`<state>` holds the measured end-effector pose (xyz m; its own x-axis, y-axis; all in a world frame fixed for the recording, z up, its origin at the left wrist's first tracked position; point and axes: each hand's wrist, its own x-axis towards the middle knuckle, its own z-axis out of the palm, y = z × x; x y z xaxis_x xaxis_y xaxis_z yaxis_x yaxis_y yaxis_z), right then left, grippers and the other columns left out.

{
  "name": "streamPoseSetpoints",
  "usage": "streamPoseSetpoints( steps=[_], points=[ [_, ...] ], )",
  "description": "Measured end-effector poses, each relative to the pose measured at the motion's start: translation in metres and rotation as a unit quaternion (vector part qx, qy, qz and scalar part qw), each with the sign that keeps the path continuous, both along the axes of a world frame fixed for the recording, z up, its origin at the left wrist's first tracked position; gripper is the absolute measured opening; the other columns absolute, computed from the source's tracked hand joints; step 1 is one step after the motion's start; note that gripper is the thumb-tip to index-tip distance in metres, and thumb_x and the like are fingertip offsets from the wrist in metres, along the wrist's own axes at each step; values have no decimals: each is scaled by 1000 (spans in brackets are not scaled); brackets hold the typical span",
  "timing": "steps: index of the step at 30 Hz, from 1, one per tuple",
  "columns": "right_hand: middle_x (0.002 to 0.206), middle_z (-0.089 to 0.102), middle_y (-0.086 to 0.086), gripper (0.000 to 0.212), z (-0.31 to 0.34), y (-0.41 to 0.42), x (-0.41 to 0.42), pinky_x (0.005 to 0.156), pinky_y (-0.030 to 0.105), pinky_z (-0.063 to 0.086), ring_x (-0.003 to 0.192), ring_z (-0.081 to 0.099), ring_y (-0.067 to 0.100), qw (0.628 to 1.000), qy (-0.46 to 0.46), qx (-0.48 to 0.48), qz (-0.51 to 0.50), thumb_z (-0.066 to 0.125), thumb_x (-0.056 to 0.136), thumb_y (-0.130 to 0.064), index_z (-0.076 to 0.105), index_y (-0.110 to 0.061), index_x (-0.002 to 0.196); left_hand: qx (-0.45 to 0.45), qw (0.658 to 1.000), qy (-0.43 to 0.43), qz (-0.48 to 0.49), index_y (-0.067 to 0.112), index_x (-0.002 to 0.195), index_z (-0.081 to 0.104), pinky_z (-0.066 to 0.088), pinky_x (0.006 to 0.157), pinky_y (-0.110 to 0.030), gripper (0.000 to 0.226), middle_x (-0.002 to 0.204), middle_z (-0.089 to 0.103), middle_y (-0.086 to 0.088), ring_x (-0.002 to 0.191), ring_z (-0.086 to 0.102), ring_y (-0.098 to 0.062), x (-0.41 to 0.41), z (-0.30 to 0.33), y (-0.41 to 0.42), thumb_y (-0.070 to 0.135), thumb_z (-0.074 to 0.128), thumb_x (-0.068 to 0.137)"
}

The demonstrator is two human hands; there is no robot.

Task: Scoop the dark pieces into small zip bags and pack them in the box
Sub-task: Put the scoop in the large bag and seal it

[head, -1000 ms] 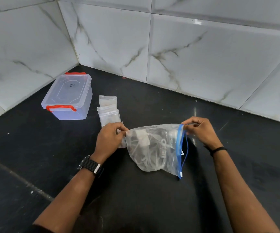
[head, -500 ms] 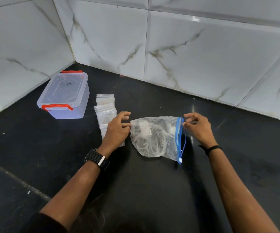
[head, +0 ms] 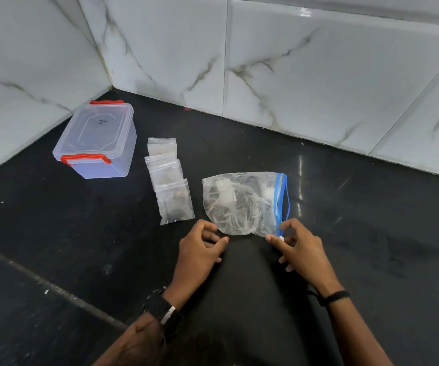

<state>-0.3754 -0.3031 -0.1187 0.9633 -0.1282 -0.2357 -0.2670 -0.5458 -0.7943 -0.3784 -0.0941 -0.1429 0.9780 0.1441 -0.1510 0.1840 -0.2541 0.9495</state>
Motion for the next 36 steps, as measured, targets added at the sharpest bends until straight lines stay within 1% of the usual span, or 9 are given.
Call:
streamPoseSetpoints(
  steps=[3,5,11,15,19,23,29,32,36],
  points=[
    [78,62,19,17,-7,4,4,47,28,55,55,65,14,999,-30,33,-11,71,84,-18,55,-20,84,-1,1000,-5,3,18,89,57,57,52,-29,21,79,65,-7,66,69,-22,5,0,-6,19,76,80],
    [72,61,15,15,-8,6,6,49,28,56,59,67,14,997,-43,55,-15,70,84,-14,56,-19,81,-10,1000,-6,5,19,89,59,57,51,-28,19,81,65,-8,67,69,-20,9,0,-9,22,76,80],
    [65,55,10,12,-10,7,8,57,26,58,65,68,14,992,-42,120,-24,66,87,-7,59,-14,79,-55,998,5,21,14,95,61,58,51,-31,13,75,63,-13,61,69,-18,16,2,-15,22,67,88],
    [68,52,14,6,-12,8,7,62,29,59,66,69,13,990,-31,133,-21,65,87,-7,62,-8,83,-53,998,16,18,11,90,61,57,48,-31,13,71,64,-12,58,69,-21,18,3,-19,23,67,89],
    [64,57,5,7,-10,10,8,64,31,58,68,69,17,985,-30,169,-24,66,86,-7,62,-9,81,-49,999,9,20,12,84,61,57,49,-32,7,72,63,-9,60,69,-19,23,-2,-19,13,64,91],
    [67,62,8,7,-11,9,9,58,25,57,62,66,14,975,-33,214,-58,64,88,-6,61,-2,82,-25,999,-14,28,11,84,60,57,49,-31,9,78,62,-10,61,69,-16,24,-3,-15,14,60,93],
    [66,60,14,5,-12,-23,24,51,17,53,49,61,4,969,-63,214,-109,61,87,3,59,7,89,28,997,-31,62,14,84,57,54,47,-22,13,78,58,-7,62,64,-12,35,2,17,10,54,96],
    [69,62,15,9,-16,-32,32,56,18,55,52,63,5,971,-66,202,-113,61,87,3,60,10,93,32,999,-15,29,14,83,58,53,46,-20,14,80,58,-8,65,64,-12,37,5,22,9,55,95],
    [79,66,15,9,-19,-37,44,68,20,56,58,67,6,969,-76,190,-142,61,87,4,65,0,94,37,998,26,-42,7,89,60,57,52,-24,6,84,63,-11,70,68,-15,33,9,19,12,60,92]
  ],
)
